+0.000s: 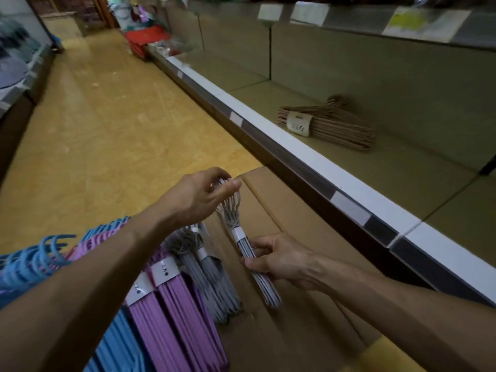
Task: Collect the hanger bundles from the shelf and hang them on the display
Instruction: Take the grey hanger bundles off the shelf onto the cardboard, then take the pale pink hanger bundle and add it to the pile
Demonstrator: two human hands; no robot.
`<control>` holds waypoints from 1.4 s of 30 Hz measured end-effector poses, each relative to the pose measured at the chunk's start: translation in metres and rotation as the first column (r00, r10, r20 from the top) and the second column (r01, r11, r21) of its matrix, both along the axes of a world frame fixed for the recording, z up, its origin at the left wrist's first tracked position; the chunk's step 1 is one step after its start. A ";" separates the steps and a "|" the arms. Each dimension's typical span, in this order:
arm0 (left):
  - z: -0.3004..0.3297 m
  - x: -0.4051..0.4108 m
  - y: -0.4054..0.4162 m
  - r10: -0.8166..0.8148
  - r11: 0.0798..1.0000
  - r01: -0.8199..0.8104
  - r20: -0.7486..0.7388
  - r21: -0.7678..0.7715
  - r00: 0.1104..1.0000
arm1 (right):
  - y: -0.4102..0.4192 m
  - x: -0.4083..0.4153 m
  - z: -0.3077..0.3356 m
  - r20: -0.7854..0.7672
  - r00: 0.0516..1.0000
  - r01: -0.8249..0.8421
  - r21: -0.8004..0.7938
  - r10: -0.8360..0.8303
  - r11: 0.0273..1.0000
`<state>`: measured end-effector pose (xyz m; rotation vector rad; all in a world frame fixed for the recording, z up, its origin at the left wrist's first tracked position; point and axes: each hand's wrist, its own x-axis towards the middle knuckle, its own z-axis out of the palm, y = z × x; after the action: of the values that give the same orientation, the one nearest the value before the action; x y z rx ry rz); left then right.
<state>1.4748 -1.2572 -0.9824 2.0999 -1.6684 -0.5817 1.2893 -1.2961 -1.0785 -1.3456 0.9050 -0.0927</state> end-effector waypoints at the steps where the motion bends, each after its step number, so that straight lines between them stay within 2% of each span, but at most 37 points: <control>1: -0.004 0.003 0.000 0.003 1.000 -0.003 0.044 0.008 0.999 | 0.002 0.008 -0.005 -0.006 1.000 0.013 0.001 -0.013 1.000; 7: -0.028 0.030 0.004 0.075 0.990 -0.102 0.238 0.102 0.968 | 0.008 0.041 -0.033 -0.052 0.997 0.051 -0.036 -0.052 0.998; 12: -0.045 0.045 0.009 0.119 0.974 -0.174 0.332 0.141 0.936 | 0.008 0.062 -0.053 -0.087 0.995 0.052 -0.074 -0.058 0.996; 16: -0.053 0.050 0.012 0.121 0.964 -0.186 0.311 0.189 0.943 | 0.008 0.071 -0.065 -0.112 0.993 0.034 -0.094 -0.044 0.995; 21: -0.059 0.053 0.011 0.130 0.968 -0.177 0.248 0.177 0.960 | 0.004 0.074 -0.073 -0.109 0.994 -0.009 -0.120 -0.004 0.993; 27: -0.055 0.048 0.013 0.137 0.944 -0.227 0.340 0.239 0.930 | 0.003 0.073 -0.069 -0.154 0.982 -0.134 -0.174 0.108 0.976; 31: -0.046 0.041 0.015 0.147 0.964 -0.213 0.345 0.159 0.927 | -0.004 0.063 -0.058 -0.199 0.976 -0.131 -0.228 0.086 0.965; 34: -0.037 0.031 0.011 0.179 0.983 -0.186 0.229 0.008 0.957 | -0.021 0.046 -0.044 -0.208 0.978 -0.051 -0.361 -0.027 0.931; 37: -0.028 0.019 -0.001 0.192 0.972 -0.183 0.052 -0.145 0.980 | -0.048 0.022 -0.025 -0.123 0.988 0.027 -0.439 -0.090 0.898; 42: -0.016 -0.015 -0.032 0.185 0.925 -0.259 -0.265 -0.278 0.946 | -0.096 -0.021 0.008 -0.036 0.989 0.102 -0.545 -0.146 0.832</control>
<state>1.4603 -1.2893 -0.9985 1.8776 -1.2736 -0.4418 1.2682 -1.3920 -1.0703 -1.8249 1.0789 -0.4300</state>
